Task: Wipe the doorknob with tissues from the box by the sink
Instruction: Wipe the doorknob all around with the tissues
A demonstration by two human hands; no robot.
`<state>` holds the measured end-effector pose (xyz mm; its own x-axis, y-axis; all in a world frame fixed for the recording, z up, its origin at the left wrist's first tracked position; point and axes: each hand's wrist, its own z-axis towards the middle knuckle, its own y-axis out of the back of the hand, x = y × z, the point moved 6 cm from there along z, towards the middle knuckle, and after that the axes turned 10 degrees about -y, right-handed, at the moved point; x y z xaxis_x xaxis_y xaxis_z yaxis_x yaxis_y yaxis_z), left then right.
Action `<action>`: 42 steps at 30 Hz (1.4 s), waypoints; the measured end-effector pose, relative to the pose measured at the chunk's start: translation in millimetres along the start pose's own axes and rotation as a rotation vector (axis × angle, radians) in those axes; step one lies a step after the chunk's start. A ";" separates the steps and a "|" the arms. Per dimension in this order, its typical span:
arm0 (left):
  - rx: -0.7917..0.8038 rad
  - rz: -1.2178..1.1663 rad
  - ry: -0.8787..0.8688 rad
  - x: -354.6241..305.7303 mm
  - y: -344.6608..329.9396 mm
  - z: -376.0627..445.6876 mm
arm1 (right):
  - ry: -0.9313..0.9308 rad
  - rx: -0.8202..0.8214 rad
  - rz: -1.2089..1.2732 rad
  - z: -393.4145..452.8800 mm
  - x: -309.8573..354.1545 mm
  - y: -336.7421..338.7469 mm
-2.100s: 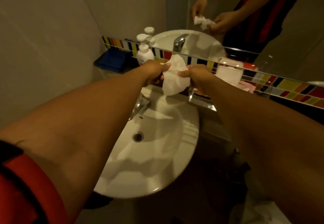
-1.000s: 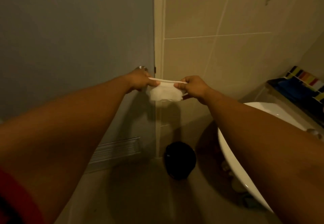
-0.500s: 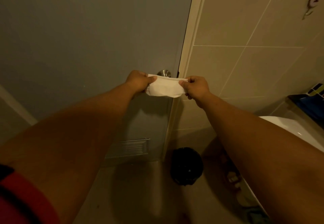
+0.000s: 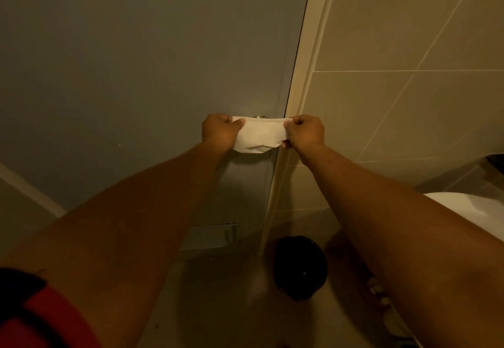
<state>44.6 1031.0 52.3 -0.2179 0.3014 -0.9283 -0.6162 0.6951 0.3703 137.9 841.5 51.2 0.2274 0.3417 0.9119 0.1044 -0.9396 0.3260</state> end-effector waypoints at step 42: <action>-0.049 -0.105 -0.077 12.3 -36.5 -33.3 | 0.173 0.084 0.075 -15.9 -24.9 -35.4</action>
<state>39.2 987.6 26.3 -0.0927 0.2791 -0.9558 -0.6695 0.6930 0.2673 113.1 866.0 21.0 0.0692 0.2551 0.9644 0.1756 -0.9548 0.2399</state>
